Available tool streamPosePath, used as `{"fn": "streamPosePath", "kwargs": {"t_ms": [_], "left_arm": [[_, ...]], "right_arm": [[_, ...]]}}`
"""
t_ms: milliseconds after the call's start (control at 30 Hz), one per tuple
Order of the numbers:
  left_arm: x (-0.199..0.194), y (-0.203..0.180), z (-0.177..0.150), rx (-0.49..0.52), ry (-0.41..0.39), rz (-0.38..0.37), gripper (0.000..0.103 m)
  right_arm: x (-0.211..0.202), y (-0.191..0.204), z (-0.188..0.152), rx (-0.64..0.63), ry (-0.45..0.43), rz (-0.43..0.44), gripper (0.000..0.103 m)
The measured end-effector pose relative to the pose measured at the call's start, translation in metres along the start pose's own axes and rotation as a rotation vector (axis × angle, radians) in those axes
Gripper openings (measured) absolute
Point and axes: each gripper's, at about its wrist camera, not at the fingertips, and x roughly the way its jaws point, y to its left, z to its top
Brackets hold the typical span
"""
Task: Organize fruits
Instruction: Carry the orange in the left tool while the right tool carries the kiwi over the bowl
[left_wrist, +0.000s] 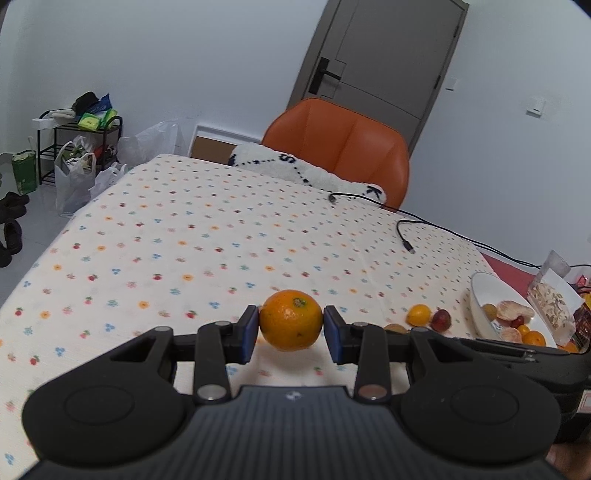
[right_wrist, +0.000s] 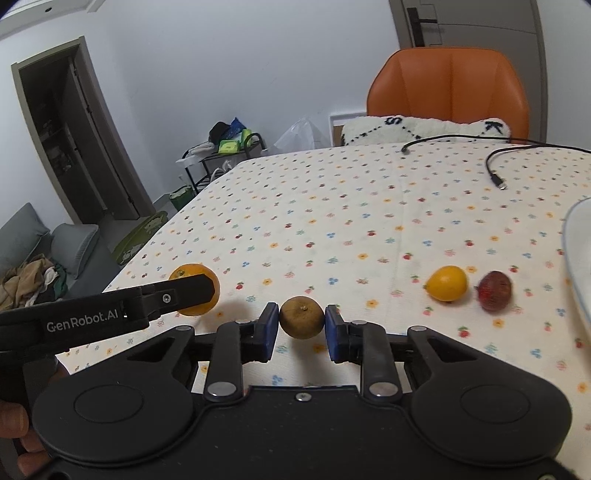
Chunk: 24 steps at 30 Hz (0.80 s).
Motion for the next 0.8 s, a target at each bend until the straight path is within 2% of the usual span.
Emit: {"fn": "streamPosePath", "kwargs": {"t_ms": [800], "left_arm": [[-0.002, -0.073, -0.012, 0.096, 0.011, -0.092, 0.036]], "right_arm": [[-0.075, -0.061, -0.014, 0.099, -0.110, -0.121, 0.025]]}}
